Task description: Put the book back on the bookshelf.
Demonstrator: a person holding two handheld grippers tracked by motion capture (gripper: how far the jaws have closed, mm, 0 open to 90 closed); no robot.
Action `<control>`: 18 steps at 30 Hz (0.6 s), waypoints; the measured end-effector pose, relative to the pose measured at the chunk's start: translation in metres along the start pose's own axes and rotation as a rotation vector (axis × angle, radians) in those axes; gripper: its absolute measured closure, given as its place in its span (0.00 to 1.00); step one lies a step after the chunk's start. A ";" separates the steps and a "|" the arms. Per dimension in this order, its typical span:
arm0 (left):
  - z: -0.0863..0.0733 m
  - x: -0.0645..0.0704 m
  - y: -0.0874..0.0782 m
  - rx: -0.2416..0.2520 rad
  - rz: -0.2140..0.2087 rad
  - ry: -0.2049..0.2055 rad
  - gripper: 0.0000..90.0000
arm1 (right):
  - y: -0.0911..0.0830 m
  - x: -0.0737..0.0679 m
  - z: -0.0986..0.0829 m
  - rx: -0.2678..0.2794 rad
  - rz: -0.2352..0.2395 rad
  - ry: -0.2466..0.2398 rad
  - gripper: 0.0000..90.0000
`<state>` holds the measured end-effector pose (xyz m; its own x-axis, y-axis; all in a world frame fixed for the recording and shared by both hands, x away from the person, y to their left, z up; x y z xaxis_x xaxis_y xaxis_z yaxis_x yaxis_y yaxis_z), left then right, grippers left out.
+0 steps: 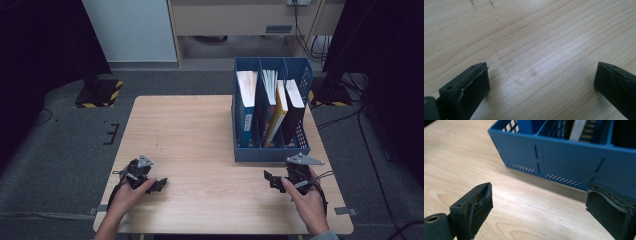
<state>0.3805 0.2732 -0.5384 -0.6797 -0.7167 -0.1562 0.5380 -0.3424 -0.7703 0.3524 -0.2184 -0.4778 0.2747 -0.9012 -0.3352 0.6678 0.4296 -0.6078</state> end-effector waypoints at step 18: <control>0.001 0.001 0.001 0.006 -0.005 0.002 0.00 | 0.034 -0.043 -0.018 -0.113 0.090 -0.138 0.09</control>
Point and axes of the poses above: each handheld gripper's, and its own axes: y roughly forward along the jaws, z roughly out of its top, x roughly to its right, the point moved 1 cm from there along y, roughly forward along the jaws, and after that the axes turned 14 degrees about y, right-handed, at the moved point
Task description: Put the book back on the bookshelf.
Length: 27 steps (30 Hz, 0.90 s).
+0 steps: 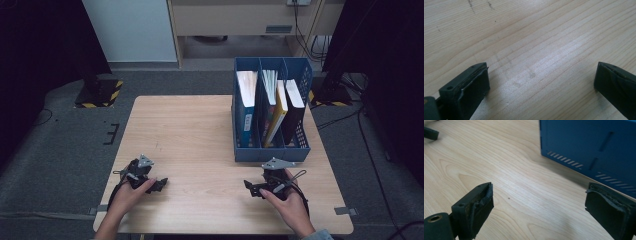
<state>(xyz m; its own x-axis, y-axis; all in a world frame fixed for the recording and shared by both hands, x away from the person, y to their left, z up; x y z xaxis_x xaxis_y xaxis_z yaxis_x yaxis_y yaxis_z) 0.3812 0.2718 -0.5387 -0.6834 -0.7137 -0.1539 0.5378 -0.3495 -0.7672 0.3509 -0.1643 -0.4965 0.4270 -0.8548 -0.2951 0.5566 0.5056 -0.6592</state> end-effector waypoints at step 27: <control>0.001 0.000 0.000 -0.006 -0.005 0.009 0.00 | 0.076 -0.067 0.001 -0.127 0.063 -0.125 0.12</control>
Point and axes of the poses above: each handheld gripper's, and its own axes: y roughly forward along the jaws, z roughly out of its top, x roughly to its right, the point moved 1 cm from there along y, roughly forward along the jaws, and after that the axes turned 14 degrees about y, right-handed, at the moved point
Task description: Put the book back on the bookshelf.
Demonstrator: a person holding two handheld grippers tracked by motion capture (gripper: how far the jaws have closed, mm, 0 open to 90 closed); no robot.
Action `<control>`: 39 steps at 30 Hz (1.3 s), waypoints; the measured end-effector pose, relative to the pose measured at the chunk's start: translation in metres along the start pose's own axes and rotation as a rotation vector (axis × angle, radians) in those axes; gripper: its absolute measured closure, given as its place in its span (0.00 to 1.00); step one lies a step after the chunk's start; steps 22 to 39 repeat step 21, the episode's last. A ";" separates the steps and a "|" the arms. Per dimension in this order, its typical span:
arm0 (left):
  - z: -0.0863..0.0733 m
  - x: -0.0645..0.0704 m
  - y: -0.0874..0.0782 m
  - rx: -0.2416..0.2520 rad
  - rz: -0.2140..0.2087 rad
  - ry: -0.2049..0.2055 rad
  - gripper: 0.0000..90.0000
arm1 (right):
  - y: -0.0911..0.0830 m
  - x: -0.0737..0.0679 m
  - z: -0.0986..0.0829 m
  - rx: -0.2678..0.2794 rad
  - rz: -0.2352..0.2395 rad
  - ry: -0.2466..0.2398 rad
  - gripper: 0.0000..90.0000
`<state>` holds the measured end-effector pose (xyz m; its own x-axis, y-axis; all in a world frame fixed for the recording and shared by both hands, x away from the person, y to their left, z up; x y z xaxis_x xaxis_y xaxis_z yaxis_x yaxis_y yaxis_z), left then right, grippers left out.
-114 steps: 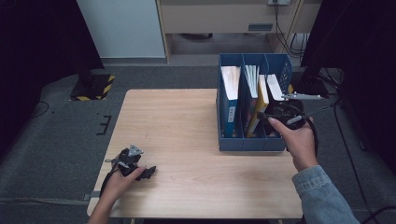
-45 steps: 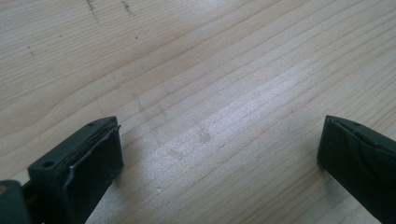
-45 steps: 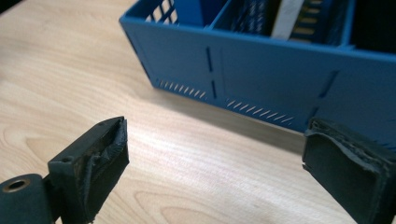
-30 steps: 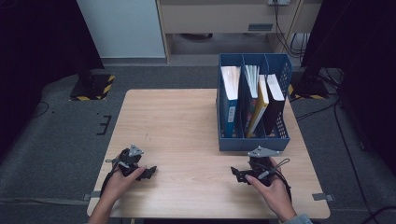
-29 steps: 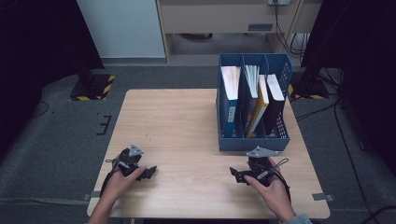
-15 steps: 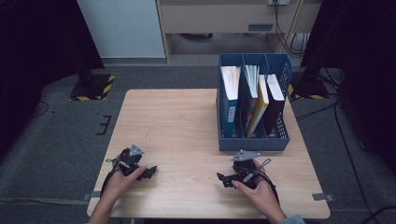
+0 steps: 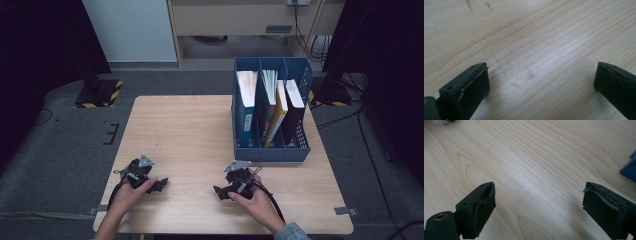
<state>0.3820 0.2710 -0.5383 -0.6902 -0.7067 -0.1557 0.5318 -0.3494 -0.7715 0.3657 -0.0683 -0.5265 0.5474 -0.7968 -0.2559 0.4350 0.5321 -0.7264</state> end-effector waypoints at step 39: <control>0.000 0.000 0.000 -0.002 -0.001 0.001 0.00 | 0.033 0.001 0.008 0.076 -0.114 0.015 0.07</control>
Point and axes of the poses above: each handheld gripper's, and its own axes: y roughly forward along the jaws, z roughly out of its top, x roughly to its right, the point moved 1 cm from there along y, roughly forward along the jaws, and after that the axes turned 14 degrees about y, right-handed, at the moved point
